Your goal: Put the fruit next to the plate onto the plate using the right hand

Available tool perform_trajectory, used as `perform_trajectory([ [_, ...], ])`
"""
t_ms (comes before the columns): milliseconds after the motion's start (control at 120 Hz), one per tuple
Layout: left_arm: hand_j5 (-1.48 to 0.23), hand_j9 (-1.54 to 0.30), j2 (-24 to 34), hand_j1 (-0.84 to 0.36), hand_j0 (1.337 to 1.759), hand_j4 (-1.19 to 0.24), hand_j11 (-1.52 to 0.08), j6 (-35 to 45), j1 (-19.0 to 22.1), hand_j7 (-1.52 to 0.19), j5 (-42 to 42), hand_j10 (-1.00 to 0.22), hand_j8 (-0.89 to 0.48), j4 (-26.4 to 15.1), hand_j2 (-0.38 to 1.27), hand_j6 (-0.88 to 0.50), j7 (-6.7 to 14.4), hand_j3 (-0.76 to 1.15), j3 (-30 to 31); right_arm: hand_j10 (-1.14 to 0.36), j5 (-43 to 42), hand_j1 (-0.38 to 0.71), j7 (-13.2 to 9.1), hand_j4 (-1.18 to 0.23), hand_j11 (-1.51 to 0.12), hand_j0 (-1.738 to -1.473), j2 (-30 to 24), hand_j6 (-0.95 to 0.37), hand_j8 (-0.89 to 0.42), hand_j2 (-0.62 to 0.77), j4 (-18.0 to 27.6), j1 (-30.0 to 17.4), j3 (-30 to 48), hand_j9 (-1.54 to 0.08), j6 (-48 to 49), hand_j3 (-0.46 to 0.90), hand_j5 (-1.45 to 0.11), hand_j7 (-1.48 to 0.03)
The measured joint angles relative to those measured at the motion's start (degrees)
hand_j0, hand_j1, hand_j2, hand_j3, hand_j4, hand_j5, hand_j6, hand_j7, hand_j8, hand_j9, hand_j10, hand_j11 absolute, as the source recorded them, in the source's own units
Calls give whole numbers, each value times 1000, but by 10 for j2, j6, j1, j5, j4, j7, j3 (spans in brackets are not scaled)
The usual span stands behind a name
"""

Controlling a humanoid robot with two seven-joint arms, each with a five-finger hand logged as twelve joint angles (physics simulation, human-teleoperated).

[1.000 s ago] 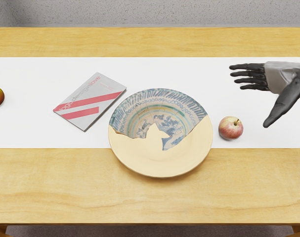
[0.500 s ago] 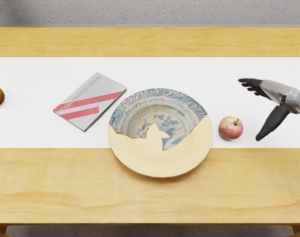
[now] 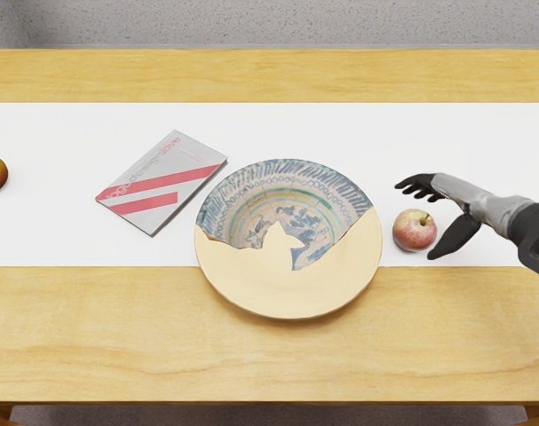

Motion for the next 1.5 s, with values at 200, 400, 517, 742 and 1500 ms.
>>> perform_trajectory([
  [200,-318,-318,0,55,1658,-245,-318,0,0,-318,0,-245,-245,0,49,-245,0,0,0,-283,-25,-21,-5,-283,-360,-1658,13,-286,-284,-50,-3,-3,-21,-361,-31,0,-361,-360],
  [400,-318,-318,0,55,1658,-245,-318,0,0,-318,0,-245,-245,0,49,-245,0,0,0,-297,-36,-3,-6,-298,-380,-1658,34,-300,-299,-53,-12,-4,-25,-380,-47,0,-381,-379],
  [517,-318,-318,0,55,1658,-245,-318,0,0,-318,0,-245,-245,0,49,-245,0,0,0,-307,-37,9,-12,-307,-393,-1658,46,-310,-308,-55,-17,-1,-30,-393,-49,0,-393,-392],
  [742,-318,-318,0,55,1658,-245,-318,0,0,-318,0,-245,-245,0,49,-245,0,0,0,-227,-42,31,-14,-353,-422,-1658,61,-341,-297,-53,-32,1,-39,-410,-48,0,-401,-421],
  [1500,-318,-318,0,55,1658,-245,-318,0,0,-318,0,-245,-245,0,49,-245,0,0,0,-458,-38,91,-10,-540,-656,-1648,63,-534,-344,78,-78,-6,-39,-662,-48,-4,-642,-663],
])
